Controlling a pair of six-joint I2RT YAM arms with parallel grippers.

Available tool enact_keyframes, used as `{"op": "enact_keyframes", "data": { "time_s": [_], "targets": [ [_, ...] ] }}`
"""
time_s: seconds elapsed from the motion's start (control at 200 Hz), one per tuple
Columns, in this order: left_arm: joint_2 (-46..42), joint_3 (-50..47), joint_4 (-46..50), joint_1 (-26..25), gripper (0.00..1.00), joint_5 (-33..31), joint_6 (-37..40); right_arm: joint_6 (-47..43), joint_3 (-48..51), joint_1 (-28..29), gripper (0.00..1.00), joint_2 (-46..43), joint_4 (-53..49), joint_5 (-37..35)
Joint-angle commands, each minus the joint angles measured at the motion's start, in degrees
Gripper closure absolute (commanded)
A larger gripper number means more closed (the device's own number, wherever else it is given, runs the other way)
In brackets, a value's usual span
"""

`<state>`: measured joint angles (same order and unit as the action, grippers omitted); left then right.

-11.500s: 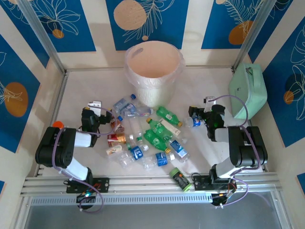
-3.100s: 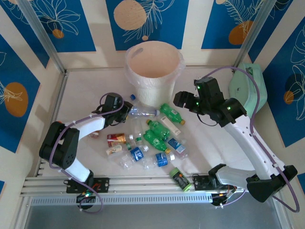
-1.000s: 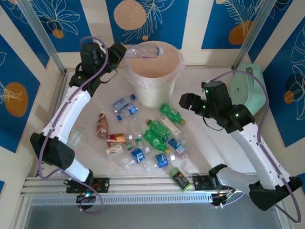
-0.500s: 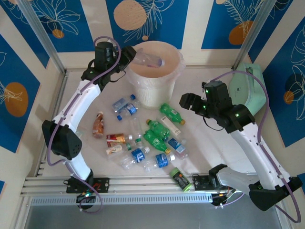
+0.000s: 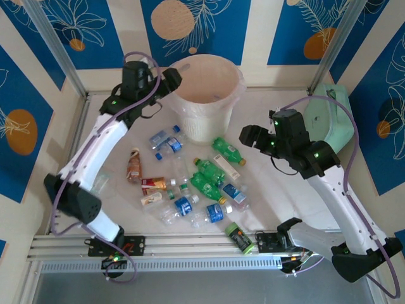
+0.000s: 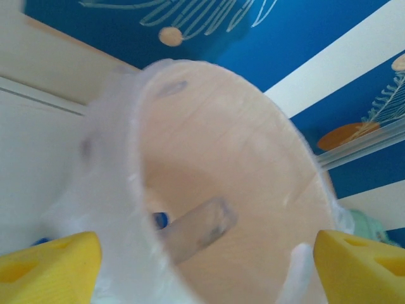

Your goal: Put the plastic bottles in the bin

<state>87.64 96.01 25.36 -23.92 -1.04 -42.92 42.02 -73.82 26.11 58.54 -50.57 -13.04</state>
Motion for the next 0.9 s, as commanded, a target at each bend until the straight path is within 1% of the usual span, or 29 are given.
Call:
{"op": "enact_keyframes", "data": {
  "time_s": [0.0,0.16,0.265,0.33,0.43,0.53,0.615,0.695,0.895],
  "targets": [
    [-11.2,-6.7,8.7,0.6,0.10,-7.6,7.7,0.2,1.6,-0.4,0.21,-1.3,0.1,1.2],
    [-22.8,-21.1,15.7,6.3,0.06,-8.3,8.8,1.1,3.8,-0.2,0.21,-0.8,2.5,2.3],
    [-25.8,-28.2,19.1,10.1,0.04,-6.8,9.9,2.1,5.1,0.2,0.21,-0.3,4.3,3.1],
    [-24.8,-30.7,20.8,11.2,0.03,-4.8,11.0,2.2,5.1,0.8,0.21,0.2,4.8,3.4],
    [-21.0,-33.3,22.0,11.5,0.03,-2.6,12.7,1.9,4.8,2.0,0.21,1.0,4.7,3.3],
    [-18.0,-36.0,21.2,12.2,0.00,-3.3,13.3,1.8,4.6,3.2,0.21,1.2,4.3,2.6],
    [-17.2,-38.2,19.2,12.8,0.00,-4.3,13.3,2.0,4.7,3.7,0.21,1.0,4.2,2.2],
    [-16.2,-39.1,17.9,13.5,0.00,-3.7,13.5,2.2,5.1,3.9,0.21,0.8,4.2,2.1],
    [-12.4,-39.9,17.8,14.3,0.00,-4.0,14.7,2.7,5.6,4.3,0.21,0.7,4.6,2.3]
  ]
}}
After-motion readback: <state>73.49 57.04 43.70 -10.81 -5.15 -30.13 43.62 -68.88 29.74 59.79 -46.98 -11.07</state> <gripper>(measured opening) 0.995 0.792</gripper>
